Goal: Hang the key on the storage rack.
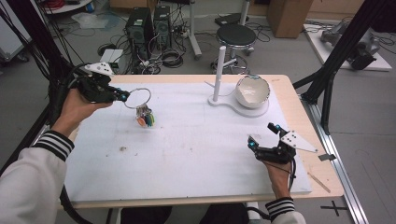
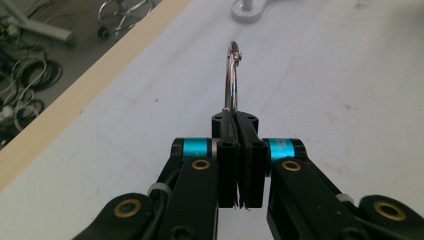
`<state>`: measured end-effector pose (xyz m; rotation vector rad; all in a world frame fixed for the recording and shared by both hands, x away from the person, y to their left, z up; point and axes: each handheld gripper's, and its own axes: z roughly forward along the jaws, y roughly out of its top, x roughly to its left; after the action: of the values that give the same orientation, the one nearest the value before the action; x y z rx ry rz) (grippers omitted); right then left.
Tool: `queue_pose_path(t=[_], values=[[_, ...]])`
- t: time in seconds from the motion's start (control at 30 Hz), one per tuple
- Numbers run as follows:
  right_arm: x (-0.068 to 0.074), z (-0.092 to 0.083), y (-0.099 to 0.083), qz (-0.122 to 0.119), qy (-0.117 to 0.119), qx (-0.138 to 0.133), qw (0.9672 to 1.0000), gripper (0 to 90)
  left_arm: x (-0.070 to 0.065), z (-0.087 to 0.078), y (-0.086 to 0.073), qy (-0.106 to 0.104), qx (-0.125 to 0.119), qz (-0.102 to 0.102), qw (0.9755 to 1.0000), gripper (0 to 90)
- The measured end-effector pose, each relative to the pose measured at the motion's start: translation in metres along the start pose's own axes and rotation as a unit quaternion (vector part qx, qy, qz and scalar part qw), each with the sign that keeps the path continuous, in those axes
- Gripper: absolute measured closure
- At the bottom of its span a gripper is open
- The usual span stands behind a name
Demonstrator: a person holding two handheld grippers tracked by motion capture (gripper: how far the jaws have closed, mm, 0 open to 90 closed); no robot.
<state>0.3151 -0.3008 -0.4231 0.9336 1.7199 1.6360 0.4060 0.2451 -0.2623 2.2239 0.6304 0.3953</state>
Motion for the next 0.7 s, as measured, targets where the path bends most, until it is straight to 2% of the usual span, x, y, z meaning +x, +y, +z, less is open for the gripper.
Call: queue_pose_path(t=[0.03, 0.07, 0.1, 0.17, 0.27, 0.3, 0.33, 0.43, 0.47, 0.53, 0.6, 0.7], values=[[0.001, 0.004, 0.008, -0.005, 0.008, 0.002, 1.0, 0.9, -0.002, 0.001, 0.0, -0.005, -0.007, 0.002, 1.0, 87.6], [0.001, 0.004, 0.008, -0.005, 0.008, 0.002, 1.0, 0.9, -0.004, 0.001, 0.0, -0.012, -0.013, 0.009, 0.9998, 87.6], [0.005, 0.008, 0.018, -0.011, 0.019, 0.011, 0.9997, 0.9, -0.007, 0.002, 0.0, -0.021, -0.023, 0.012, 0.9994, 87.7], [0.006, 0.011, 0.023, -0.016, 0.028, 0.01, 0.9994, 0.9, -0.011, 0.004, -0.001, -0.033, -0.035, 0.022, 0.9986, 87.7], [0.011, 0.018, 0.038, -0.024, 0.06, 0.014, 0.9978, 0.9, -0.017, 0.006, -0.004, -0.056, -0.053, 0.032, 0.9965, 87.7], [0.015, 0.024, 0.047, -0.028, 0.078, 0.024, 0.9962, 0.9, -0.019, 0.007, -0.004, -0.065, -0.059, 0.033, 0.9956, 87.7], [0.015, 0.024, 0.047, -0.028, 0.078, 0.024, 0.9962, 0.9, -0.021, 0.009, -0.004, -0.075, -0.065, 0.033, 0.9946, 87.7], [0.021, 0.034, 0.06, -0.039, 0.111, 0.041, 0.9922, 0.9, -0.027, 0.012, -0.004, -0.101, -0.085, 0.036, 0.9907, 87.6], [0.022, 0.037, 0.063, -0.042, 0.118, 0.045, 0.9911, 0.9, -0.03, 0.014, -0.003, -0.113, -0.094, 0.037, 0.9884, 87.6], [0.028, 0.045, 0.072, -0.05, 0.147, 0.058, 0.9861, 0.9, -0.035, 0.017, -0.002, -0.129, -0.106, 0.039, 0.9851, 87.6], [0.033, 0.052, 0.079, -0.056, 0.169, 0.067, 0.9818, 1.0, -0.04, 0.019, 0.0, -0.138, -0.108, 0.049, 0.9833, 87.6], [0.04, 0.061, 0.089, -0.059, 0.195, 0.075, 0.9762, 1.0, -0.048, 0.023, 0.005, -0.153, -0.12, 0.052, 0.9796, 87.5]])
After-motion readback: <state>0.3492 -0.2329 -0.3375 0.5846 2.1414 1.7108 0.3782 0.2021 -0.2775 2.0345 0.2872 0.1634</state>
